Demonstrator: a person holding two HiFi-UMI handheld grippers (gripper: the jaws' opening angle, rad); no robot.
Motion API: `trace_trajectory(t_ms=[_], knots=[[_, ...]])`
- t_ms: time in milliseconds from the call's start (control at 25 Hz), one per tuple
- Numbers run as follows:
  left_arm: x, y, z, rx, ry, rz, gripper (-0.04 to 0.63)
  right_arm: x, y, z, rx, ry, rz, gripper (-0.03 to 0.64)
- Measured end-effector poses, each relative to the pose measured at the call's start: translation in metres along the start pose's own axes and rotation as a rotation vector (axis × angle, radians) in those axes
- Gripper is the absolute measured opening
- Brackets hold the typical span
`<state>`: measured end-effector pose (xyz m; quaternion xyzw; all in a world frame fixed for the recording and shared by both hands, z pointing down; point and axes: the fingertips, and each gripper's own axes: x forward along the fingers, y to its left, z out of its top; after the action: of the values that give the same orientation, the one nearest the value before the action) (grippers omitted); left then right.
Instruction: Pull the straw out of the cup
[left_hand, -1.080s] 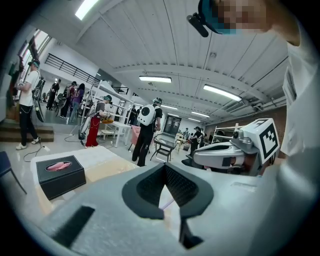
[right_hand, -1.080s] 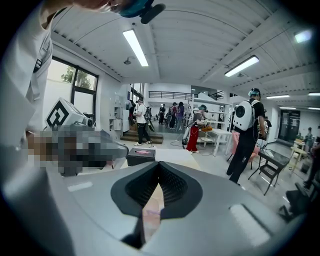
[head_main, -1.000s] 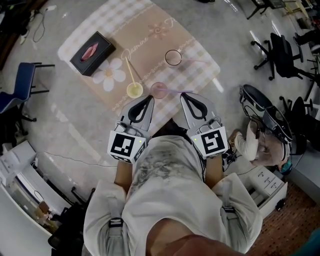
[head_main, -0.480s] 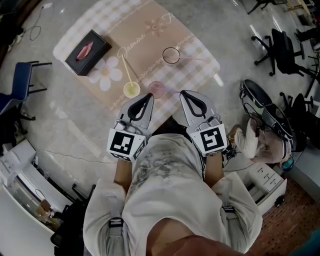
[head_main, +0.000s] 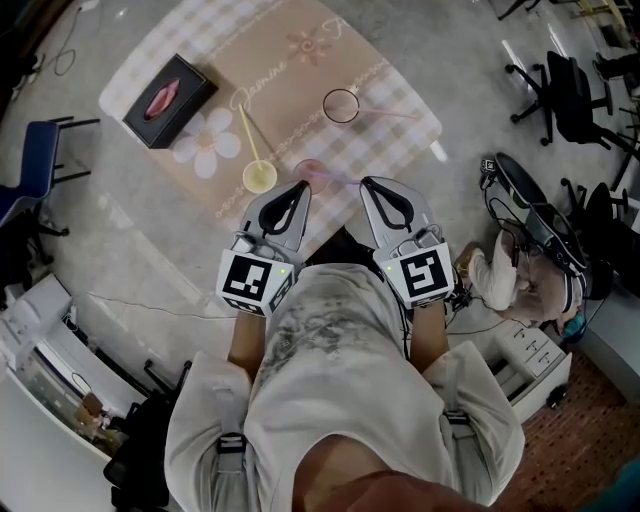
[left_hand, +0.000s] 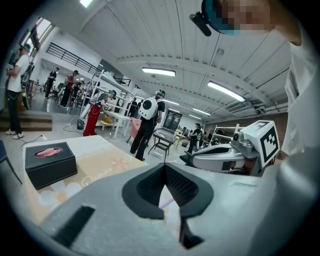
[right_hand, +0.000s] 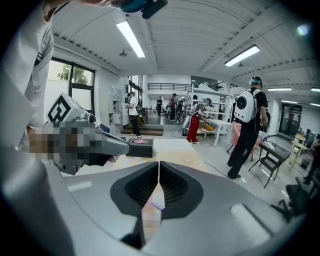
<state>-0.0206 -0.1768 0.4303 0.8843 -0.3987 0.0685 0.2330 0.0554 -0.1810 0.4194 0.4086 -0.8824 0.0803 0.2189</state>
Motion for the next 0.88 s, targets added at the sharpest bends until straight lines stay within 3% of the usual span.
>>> trace_trajectory(t_ms=[880], knots=[[0.020, 0.010, -0.032, -0.029, 0.074, -0.005, 0.005, 0.014, -0.002, -0.026, 0.005, 0.084, 0.017, 0.046]])
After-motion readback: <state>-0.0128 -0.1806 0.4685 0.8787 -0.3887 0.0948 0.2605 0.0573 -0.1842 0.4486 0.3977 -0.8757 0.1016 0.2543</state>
